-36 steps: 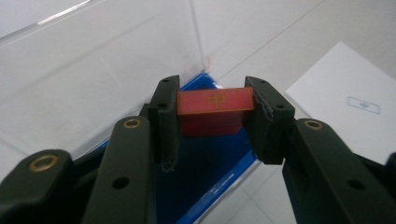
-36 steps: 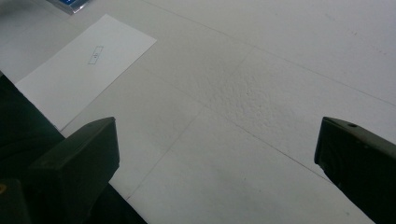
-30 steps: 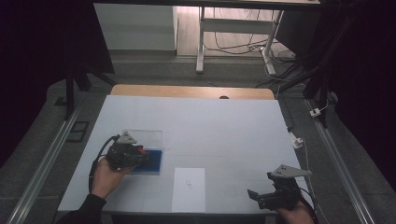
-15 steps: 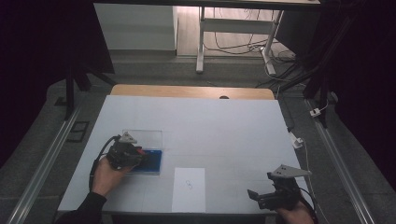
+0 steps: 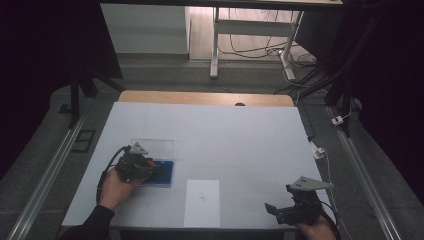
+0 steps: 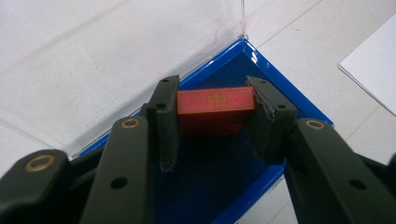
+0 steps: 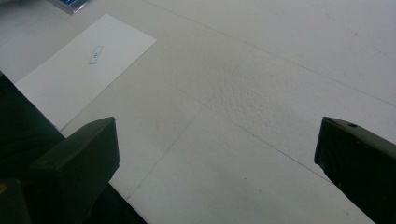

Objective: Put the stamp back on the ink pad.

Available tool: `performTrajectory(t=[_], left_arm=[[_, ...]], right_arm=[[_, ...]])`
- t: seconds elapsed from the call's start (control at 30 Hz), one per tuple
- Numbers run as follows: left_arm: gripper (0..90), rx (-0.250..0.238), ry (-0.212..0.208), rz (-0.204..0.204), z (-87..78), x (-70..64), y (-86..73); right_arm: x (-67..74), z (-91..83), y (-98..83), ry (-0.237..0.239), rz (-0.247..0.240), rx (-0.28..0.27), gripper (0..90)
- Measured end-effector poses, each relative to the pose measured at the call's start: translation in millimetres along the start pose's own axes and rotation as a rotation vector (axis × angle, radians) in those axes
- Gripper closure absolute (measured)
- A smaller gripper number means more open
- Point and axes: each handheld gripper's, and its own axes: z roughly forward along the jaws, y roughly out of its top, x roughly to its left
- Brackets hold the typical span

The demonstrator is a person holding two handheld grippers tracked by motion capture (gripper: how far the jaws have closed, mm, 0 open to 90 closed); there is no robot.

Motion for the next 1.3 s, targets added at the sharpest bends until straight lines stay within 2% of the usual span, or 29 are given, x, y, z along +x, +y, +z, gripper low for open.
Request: performTrajectory(t=[0.13,0.3,0.8,0.9,1.03,1.3], left_arm=[[55.0,0.009,0.003,-0.001,-0.4,-0.9,0.3],[49.2,-0.003,0.006,-0.008,-2.2,-2.6,1.0],[21.9,-0.070,0.030,-0.051,-11.6,-6.4,3.5],[17.9,-0.089,0.018,-0.063,-15.1,-8.9,5.1],[13.3,-0.099,0.008,-0.055,-19.4,-12.3,5.9],[4.9,-0.130,-0.047,-0.072,-29.9,-13.7,2.1]], right_arm=[[0.0,0.0,0.0,0.000,0.001,0.000,0.0],[-0.1,0.2,-0.1,0.001,0.003,-0.002,0.0],[0.2,-0.2,0.0,-0.001,0.000,-0.001,0.0],[0.1,-0.1,0.1,0.001,0.000,0.000,0.0],[0.1,-0.1,0.0,0.001,0.000,0.000,0.0],[0.1,0.0,0.1,0.001,0.003,0.001,0.0]])
